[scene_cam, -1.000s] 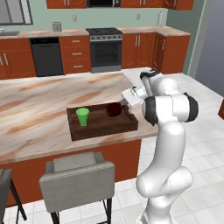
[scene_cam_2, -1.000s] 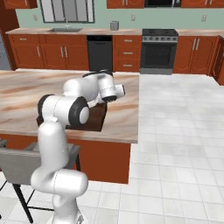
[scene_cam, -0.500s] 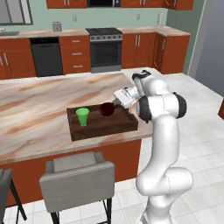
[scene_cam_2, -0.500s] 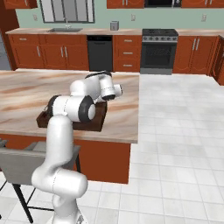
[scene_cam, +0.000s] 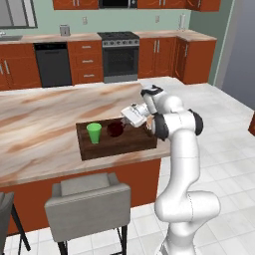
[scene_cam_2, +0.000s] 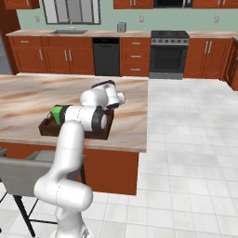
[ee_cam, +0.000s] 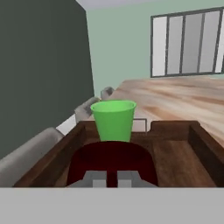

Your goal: There is a tray on the dining counter. Grab the cup, mug, and pitcher and place them on the tray. The pitcher may be placed next to the tray if it cannot fit the tray.

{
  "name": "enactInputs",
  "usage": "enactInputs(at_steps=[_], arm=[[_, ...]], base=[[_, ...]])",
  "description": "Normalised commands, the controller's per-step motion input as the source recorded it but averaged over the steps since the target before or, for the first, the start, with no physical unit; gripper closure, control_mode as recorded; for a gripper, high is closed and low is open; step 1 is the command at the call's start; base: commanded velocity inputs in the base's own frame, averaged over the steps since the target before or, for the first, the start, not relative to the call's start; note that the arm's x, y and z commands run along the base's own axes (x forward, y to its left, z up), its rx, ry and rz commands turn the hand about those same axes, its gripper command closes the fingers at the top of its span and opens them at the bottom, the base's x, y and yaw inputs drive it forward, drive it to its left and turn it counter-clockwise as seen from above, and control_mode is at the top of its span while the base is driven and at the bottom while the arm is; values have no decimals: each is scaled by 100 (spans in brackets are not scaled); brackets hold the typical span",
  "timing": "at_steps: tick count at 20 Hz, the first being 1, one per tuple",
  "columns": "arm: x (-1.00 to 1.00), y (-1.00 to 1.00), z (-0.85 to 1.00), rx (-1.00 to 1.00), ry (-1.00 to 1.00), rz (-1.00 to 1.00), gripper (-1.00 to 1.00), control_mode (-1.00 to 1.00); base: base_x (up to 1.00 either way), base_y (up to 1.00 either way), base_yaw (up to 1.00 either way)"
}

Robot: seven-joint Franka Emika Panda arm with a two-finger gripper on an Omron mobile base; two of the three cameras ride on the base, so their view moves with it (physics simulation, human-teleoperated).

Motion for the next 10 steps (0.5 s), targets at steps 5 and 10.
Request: enactInputs(at_steps=[5,10], arm=[[9,21,-36,0,0,6,100,-100],[6,16,-32,0,0,5,100,-100]], base=[[0,0,0],[0,0,0]])
